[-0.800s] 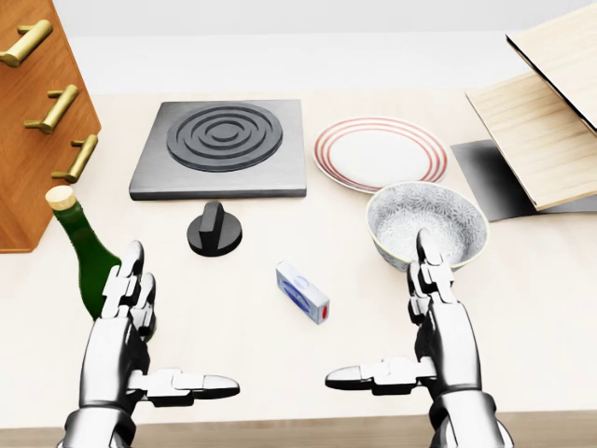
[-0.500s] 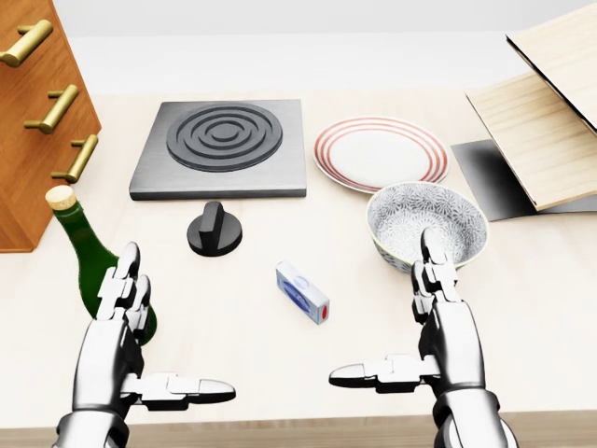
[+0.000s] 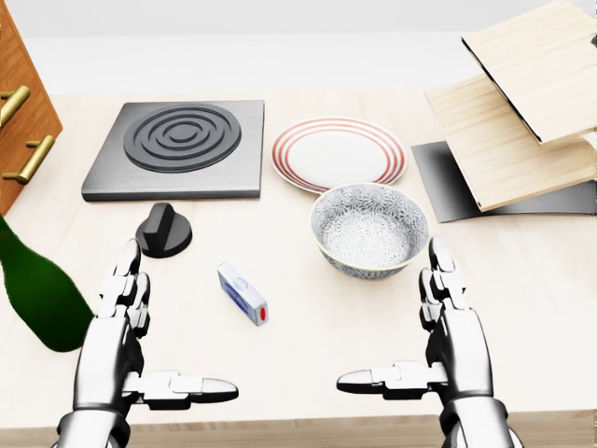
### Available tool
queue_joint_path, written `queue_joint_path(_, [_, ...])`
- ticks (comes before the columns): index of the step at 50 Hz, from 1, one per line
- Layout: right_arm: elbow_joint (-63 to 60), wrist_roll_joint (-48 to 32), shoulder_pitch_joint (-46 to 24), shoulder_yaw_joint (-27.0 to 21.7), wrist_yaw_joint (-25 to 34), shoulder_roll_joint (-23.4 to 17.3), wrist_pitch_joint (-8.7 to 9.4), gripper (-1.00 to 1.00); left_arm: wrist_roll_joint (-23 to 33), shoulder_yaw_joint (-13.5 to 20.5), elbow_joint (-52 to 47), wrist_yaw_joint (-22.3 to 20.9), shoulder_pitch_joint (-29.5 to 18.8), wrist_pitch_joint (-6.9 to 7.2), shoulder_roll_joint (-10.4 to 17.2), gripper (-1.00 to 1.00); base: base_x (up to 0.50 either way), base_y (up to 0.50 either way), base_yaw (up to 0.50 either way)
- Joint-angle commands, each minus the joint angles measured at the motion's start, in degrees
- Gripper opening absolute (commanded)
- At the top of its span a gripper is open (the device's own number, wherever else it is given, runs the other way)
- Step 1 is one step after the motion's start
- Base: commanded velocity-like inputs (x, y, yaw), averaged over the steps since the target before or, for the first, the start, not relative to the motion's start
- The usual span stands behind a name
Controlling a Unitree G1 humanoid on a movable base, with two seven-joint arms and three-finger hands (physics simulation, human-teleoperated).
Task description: Pick up the cream cheese and put it in the bowl.
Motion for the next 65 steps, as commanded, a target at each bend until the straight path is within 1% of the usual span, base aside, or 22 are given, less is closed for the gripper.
queue_joint_path(1, [-1.17, -1.05, 1.55, 0.49, 0.41, 0.01, -0.08, 1.0, 0.18, 0.14, 0.56, -0.08, 0.06, -0.54, 0.05, 1.0, 0.0, -0.28, 0.0])
queue_joint_path(4, [-0.84, -1.3, 1.49, 0.5, 0.48, 0.03, -0.27, 1.0, 0.1, 0.12, 0.73, -0.16, -0.03, -0.6, 0.03, 1.0, 0.0, -0.28, 0.0])
queue_joint_path(5, [-0.96, -1.27, 1.45, 0.43, 0.54, 0.02, 0.04, 1.0, 0.33, 0.04, 0.76, -0.07, 0.08, -0.67, 0.05, 1.0, 0.0, -0.28, 0.0])
queue_joint_path(10, [-1.34, -1.13, 1.61, 0.28, 0.72, 0.0, 0.27, 1.0, 0.16, 0.13, 0.25, -0.29, 0.48, -0.64, 0.08, 1.0, 0.0, -0.28, 0.0])
queue_joint_path(13, [-1.71, -1.02, 2.07, 0.47, 1.03, 0.11, 0.66, 1.0, 0.47, -0.13, 0.58, -0.23, 0.77, -1.25, -0.01, 1.0, 0.0, -0.24, 0.0])
queue_joint_path(18, [-1.23, -0.77, 1.74, 0.15, 1.19, -0.01, 0.81, 1.0, 0.6, -0.26, 0.55, -0.25, 0.85, -1.24, -0.05, 1.0, 0.0, -0.23, 0.0])
queue_joint_path(20, [-1.37, -0.56, 1.35, -0.14, 1.17, -0.1, 1.43, 1.0, 0.76, -0.31, 1.25, -0.24, 0.44, -1.21, -0.02, 1.0, 0.0, -0.21, 0.0])
queue_joint_path(22, [-2.57, -0.62, 0.98, 0.0, 1.25, -0.15, 2.94, 1.0, 0.31, -0.03, 2.07, -0.41, -0.76, -0.37, 0.01, 1.0, 0.0, -0.03, 0.0])
queue_joint_path(23, [-2.63, -0.62, 0.98, 0.0, 1.26, -0.15, 2.99, 1.0, 0.29, -0.02, 2.1, -0.41, -0.8, -0.35, 0.01, 1.0, 0.0, 0.0, 0.0])
queue_joint_path(24, [-4.53, -0.58, 0.65, 0.07, 1.11, -0.11, 3.93, 1.0, -0.02, 0.01, 3.01, -0.84, -1.96, 0.23, 0.11, 1.0, 0.0, 0.0, 0.0])
queue_joint_path(26, [-9.21, 0.03, 0.4, 0.38, 1.57, -0.04, 3.93, 1.0, 0.45, 0.51, 4.04, -0.26, -4.23, 0.29, 0.46, 1.0, 0.0, 0.0, 0.0])
queue_joint_path(30, [-14.35, -0.3, -1.8, 0.11, 0.81, -0.27, 3.93, 1.0, -0.29, 1.71, 1.32, -0.25, -6.91, 0.29, 1.01, 1.0, 0.0, 0.0, 0.0])
queue_joint_path(34, [-17.48, 0.26, -4.6, -0.26, 0.57, -0.49, 3.93, 1.0, 2.62, 1.14, -1.66, 0.56, -8.8, 0.29, 1.51, 1.0, 0.0, 0.0, 0.0])
queue_joint_path(35, [-18.39, -0.23, -5.64, -0.21, 0.18, -0.71, 3.93, 1.0, 2.39, 1.29, -2.77, 0.18, -9.76, 0.29, 1.45, 1.0, 0.0, 0.0, 0.0])
queue_joint_path(39, [-18.11, -0.79, -7.12, -0.32, -0.01, -0.99, 3.93, 1.0, 2.02, 1.39, -5.27, -0.77, -10.98, 0.29, 1.55, 1.0, 0.0, 0.0, 0.0])
queue_joint_path(41, [-16.65, -1.07, -8.1, -0.51, -0.05, -1.15, 3.93, 1.0, 3.55, 0.49, -5.58, -1.03, -11.74, 0.29, 1.81, 1.0, 0.0, 0.0, 0.0])
queue_joint_path(44, [-15.22, -0.92, -8.92, -0.75, 0.29, -1.28, 3.93, 1.0, 3.85, 0.55, -6.63, -1.44, -12.61, 0.29, 1.43, 1.0, 0.0, 0.0, 0.0])
queue_joint_path(45, [-14.45, -0.28, -9.3, -1.01, 0.67, -1.27, 3.93, 1.0, 3.88, 0.58, -6.66, -1.49, -12.62, 0.29, 1.4, 1.0, 0.0, 0.0, 0.0])
queue_joint_path(48, [-13.26, 0.68, -9.5, -1.2, 0.98, -1.35, 3.93, 1.0, 0.61, 1.44, -8.13, -2.52, -12.35, 0.29, 0.91, 1.0, 0.0, 0.0, 0.0])
queue_joint_path(54, [-12.67, 0.78, -9.34, -1.04, 1.34, -1.5, 3.93, 1.0, 0.03, 0.9, -7.87, -2.13, -11.44, 0.29, 0.94, 1.0, 0.0, 0.0, 0.0])
queue_joint_path(57, [-12.97, 1.15, -9.45, -1.63, 1.25, -1.72, 3.93, 1.0, 0.77, 0.38, -6.54, -1.8, -11.88, 0.29, 1.02, 1.0, 0.23, 0.0, 0.0])
queue_joint_path(65, [-13.08, 0.77, -8.38, -1.43, 1.49, -1.74, 3.93, 1.0, 0.45, 0.75, -7.34, -1.89, -11.32, 0.29, 1.07, 1.0, 0.29, 0.0, 0.0])
